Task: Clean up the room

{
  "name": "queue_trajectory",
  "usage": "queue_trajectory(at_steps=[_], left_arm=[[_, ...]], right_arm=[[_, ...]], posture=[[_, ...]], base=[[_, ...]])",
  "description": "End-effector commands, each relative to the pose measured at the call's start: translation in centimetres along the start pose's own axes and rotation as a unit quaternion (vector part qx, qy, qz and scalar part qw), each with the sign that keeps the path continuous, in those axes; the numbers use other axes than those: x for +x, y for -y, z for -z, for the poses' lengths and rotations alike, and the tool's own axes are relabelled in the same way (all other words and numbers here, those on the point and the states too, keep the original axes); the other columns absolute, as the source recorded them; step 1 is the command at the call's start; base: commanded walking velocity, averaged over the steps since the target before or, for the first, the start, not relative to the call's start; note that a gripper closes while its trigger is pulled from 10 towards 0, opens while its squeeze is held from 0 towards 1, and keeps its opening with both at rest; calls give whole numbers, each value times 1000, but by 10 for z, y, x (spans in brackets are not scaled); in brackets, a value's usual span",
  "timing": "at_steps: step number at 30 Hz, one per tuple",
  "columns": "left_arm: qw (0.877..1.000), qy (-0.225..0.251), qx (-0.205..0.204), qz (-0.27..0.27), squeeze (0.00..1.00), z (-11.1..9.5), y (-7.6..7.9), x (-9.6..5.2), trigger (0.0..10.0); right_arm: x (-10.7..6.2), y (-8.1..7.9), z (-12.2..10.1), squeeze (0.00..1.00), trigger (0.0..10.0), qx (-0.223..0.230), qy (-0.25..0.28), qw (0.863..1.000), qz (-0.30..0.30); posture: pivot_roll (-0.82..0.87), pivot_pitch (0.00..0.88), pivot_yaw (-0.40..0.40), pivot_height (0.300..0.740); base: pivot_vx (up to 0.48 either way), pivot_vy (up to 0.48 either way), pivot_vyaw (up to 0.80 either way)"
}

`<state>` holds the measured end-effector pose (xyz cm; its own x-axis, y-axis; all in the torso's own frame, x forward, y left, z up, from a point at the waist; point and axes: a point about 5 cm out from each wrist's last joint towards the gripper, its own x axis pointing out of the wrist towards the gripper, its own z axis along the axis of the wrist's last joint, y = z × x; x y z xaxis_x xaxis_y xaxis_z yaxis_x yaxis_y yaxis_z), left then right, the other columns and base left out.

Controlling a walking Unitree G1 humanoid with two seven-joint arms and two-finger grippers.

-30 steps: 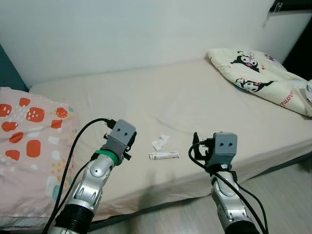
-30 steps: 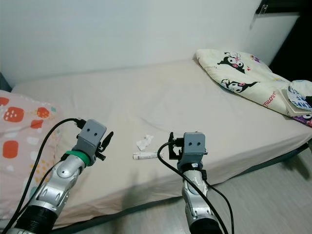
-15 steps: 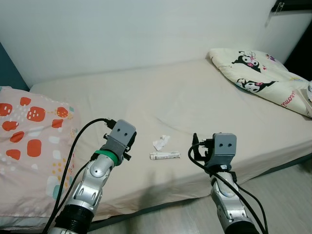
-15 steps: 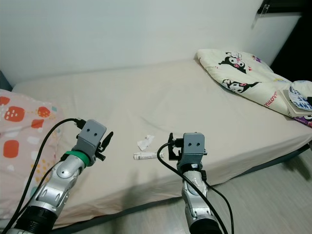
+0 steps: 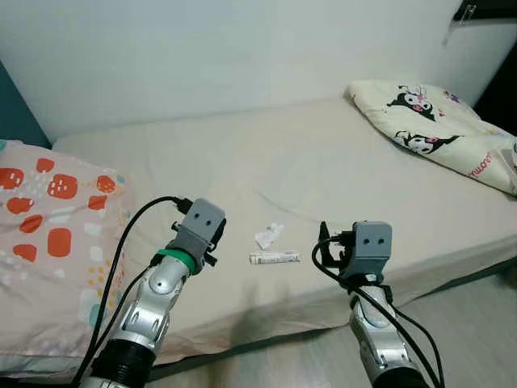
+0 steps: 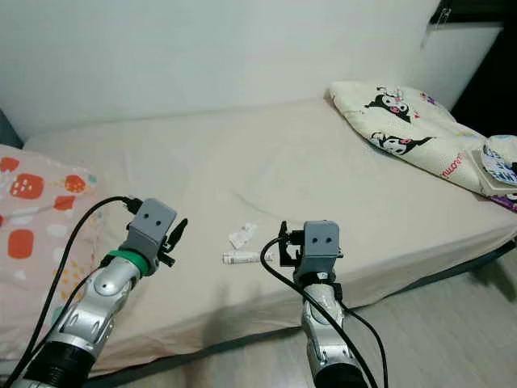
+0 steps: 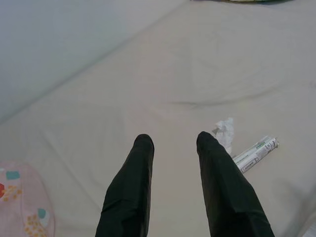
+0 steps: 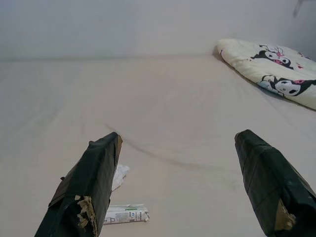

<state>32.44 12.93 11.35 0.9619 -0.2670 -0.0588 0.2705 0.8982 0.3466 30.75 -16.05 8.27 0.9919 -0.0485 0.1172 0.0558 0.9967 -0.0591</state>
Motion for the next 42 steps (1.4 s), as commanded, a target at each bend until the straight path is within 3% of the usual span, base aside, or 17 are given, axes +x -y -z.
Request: queue_trajectory(at_steps=[1,15,31,37,42], left_arm=[[1000,-13,0,2,0,7,1,-3,10000],[1000,-12,1,2,0,6,1,-2,10000],[1000,-4,-6,4,0,2,2,-1,10000],[1000,1,-4,2,0,1,1,-1,10000],[1000,5,-7,-3,0,0,0,0,10000]], right_arm=[[-4,2,7,0,10000,1,-15,1000,3],[-4,1,6,0,10000,9,-13,1000,-10],[-4,5,7,0,10000,4,-14,1000,-5],[-4,3,6,0,10000,7,-9,1000,0],[-5,1,7,0,10000,6,-11,1000,-6]], posture=[[59,38,44,684],[59,35,45,684],[59,37,47,740],[59,34,49,740],[59,34,49,740]], base=[[0,0,0],[0,0,0],[0,0,0],[0,0,0],[451,0,0]])
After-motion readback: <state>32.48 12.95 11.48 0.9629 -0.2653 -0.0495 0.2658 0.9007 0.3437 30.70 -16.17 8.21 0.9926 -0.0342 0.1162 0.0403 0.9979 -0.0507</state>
